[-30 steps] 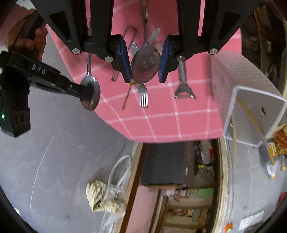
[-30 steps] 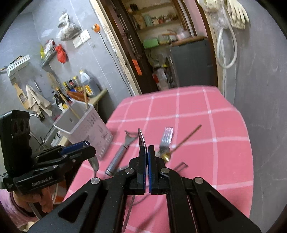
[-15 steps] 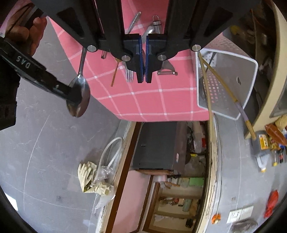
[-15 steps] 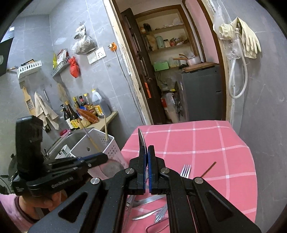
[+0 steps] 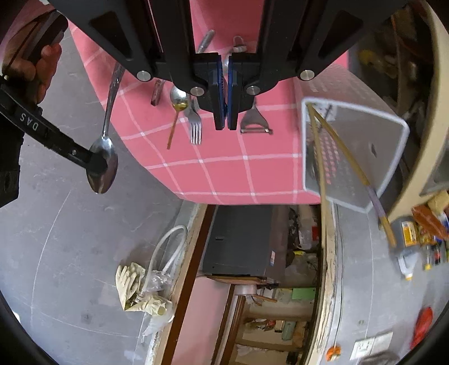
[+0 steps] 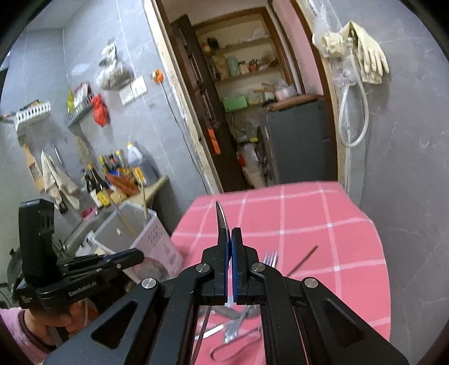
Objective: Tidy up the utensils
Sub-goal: 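Carry the spoon to the white holder and open the right tool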
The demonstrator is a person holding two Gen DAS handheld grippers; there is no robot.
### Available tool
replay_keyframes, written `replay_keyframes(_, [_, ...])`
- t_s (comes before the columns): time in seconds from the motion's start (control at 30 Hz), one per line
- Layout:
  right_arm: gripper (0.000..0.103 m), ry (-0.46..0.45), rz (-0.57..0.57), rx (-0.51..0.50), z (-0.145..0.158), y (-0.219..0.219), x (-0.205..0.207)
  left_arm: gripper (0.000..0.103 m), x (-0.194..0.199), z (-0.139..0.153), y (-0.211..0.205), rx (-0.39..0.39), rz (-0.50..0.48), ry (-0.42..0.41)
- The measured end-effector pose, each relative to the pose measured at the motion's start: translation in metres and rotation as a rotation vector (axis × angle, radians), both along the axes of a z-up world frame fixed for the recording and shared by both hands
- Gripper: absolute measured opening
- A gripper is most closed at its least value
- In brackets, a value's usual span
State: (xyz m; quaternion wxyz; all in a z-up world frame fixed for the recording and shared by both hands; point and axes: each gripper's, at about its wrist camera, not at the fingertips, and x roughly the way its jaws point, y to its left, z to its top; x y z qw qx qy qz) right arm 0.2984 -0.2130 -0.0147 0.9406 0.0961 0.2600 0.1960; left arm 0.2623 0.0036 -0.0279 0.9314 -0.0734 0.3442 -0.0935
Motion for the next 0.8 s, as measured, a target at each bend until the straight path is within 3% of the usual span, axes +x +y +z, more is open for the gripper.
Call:
replay_keyframes(0.3, [0.003,-0.225,-0.032,0.030,0.063,0.024,0.001,0.003,-0.003,0.087,0.026,0.132,0.041,-0.107])
replay_keyframes(0.5, [0.003,-0.301,0.017,0.078,0.083,0.071,0.025,0.003,-0.011,0.139,0.063,0.222,0.108,-0.156])
replay_keyframes(0.63, [0.003,-0.338,0.067,0.105,0.080,0.110,0.035,0.003,-0.016,0.146,0.086,0.266,0.165,-0.155])
replay_keyframes(0.8, [0.003,-0.388,0.136,0.072,0.063,0.160,0.042,0.003,-0.015,0.129,0.102,0.259,0.210,-0.135])
